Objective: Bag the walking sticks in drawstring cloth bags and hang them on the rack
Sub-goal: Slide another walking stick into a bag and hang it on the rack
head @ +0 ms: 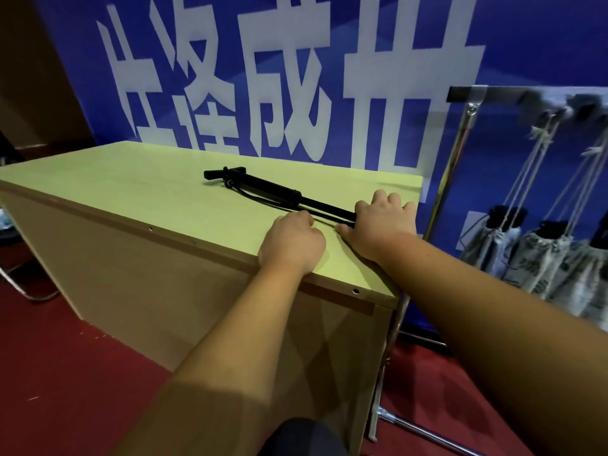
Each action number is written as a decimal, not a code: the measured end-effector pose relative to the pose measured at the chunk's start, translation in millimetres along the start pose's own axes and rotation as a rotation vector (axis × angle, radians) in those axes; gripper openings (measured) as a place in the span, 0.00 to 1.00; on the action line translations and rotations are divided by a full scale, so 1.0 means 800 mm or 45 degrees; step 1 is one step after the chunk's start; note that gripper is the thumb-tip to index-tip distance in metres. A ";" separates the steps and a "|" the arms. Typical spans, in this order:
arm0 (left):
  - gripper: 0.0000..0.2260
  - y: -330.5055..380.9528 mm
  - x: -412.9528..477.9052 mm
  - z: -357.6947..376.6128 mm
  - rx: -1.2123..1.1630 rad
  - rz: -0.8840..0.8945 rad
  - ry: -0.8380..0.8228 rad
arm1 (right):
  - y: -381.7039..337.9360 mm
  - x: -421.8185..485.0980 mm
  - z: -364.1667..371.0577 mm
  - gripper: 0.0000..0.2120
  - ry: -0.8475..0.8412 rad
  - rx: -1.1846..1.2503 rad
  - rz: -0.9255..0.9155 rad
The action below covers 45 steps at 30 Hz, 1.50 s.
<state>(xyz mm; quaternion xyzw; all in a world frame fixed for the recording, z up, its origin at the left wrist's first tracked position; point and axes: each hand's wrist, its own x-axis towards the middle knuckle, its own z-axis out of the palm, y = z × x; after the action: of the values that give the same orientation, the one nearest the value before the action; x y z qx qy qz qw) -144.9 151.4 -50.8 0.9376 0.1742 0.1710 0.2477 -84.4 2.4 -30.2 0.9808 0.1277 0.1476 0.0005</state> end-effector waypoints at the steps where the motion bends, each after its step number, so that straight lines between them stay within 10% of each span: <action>1: 0.16 0.001 -0.002 -0.001 0.009 0.013 0.015 | 0.006 -0.010 -0.007 0.31 -0.014 0.027 0.011; 8: 0.26 0.024 -0.032 -0.012 -0.077 -0.053 -0.060 | 0.061 -0.091 -0.057 0.22 -0.040 0.174 0.091; 17: 0.14 0.118 -0.058 -0.022 -1.792 -0.484 -0.303 | 0.160 -0.205 -0.090 0.19 0.123 0.276 0.048; 28: 0.10 0.228 -0.139 0.036 -1.658 -0.009 -0.627 | 0.290 -0.300 -0.113 0.22 -0.477 0.436 0.228; 45: 0.21 0.226 -0.273 0.214 -1.155 0.288 -1.235 | 0.297 -0.289 -0.028 0.12 0.133 1.237 0.609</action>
<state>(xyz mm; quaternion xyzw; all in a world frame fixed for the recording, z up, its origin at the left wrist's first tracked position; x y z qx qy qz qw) -224.0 -155.4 -147.3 0.7238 -0.1450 -0.1883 0.6478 -244.6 -286.5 -66.6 0.8611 -0.0457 0.1161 -0.4929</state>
